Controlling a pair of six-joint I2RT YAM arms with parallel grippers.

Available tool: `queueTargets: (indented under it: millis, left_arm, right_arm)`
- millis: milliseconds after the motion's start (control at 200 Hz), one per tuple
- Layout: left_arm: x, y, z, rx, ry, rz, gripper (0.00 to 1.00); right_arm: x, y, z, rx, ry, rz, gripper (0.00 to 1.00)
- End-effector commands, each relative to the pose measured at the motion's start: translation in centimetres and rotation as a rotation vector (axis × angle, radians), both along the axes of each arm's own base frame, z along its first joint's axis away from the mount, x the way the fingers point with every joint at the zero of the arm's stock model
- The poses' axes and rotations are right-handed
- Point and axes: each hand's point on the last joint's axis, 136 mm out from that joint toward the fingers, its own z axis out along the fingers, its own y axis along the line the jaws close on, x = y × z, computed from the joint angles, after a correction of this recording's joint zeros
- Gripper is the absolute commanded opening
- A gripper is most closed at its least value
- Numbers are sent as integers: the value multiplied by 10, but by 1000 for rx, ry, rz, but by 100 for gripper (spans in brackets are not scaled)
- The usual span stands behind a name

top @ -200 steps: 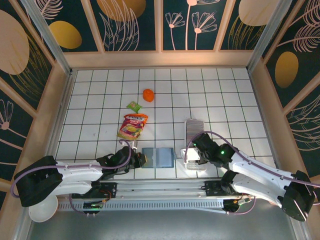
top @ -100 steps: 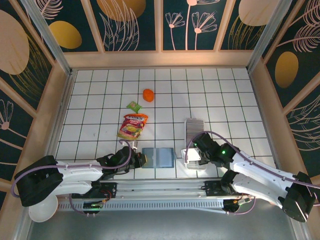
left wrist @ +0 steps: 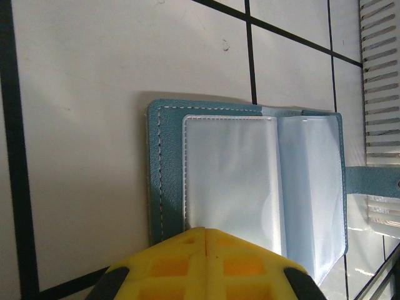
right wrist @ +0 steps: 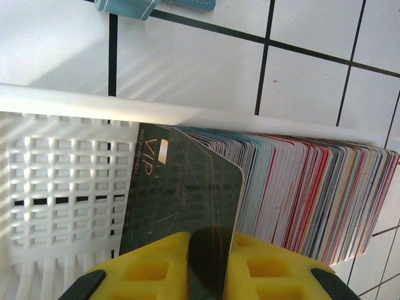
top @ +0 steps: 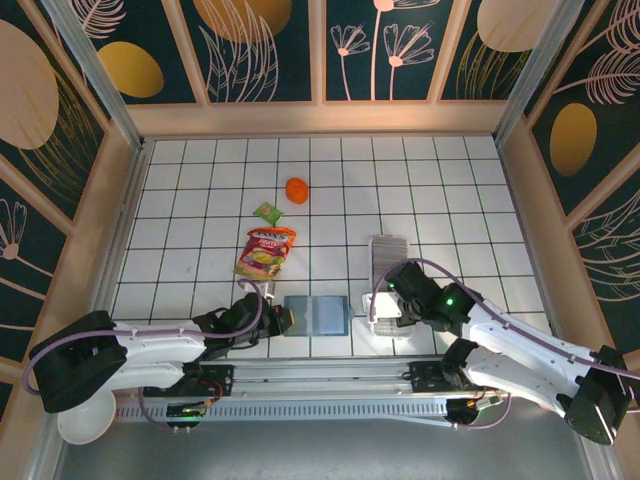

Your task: Put the credit cards into the card holder

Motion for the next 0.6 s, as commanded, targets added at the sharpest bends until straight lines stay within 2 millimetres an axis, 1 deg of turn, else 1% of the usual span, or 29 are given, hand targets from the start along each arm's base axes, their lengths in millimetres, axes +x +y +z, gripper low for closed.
queueTargets:
  millis: [0,225,300,390,455,596]
  left_arm:
    - [-13,13,-22,61,66,-10,0]
    - [-14,13,-23,62,72,-15,0]
    - [-14,12,-22,60,71,-16,0]
    - [-14,12,-23,60,70,-15,0]
    - [-13,12,-22,57,69,-16,0]
    - [-14,11,-22,58,70,-17,0]
  right_arm:
    - [2,0,17,33,5,-47,17]
    - [-9,2,20,63,82,-70,13]
    - [-12,3,23,70,100,-70,9]
    - [-15,2,25,71,114,-68,2]
    - [-18,2,25,70,128,-66,0]
    - [-20,3,29,76,144,-64,0]
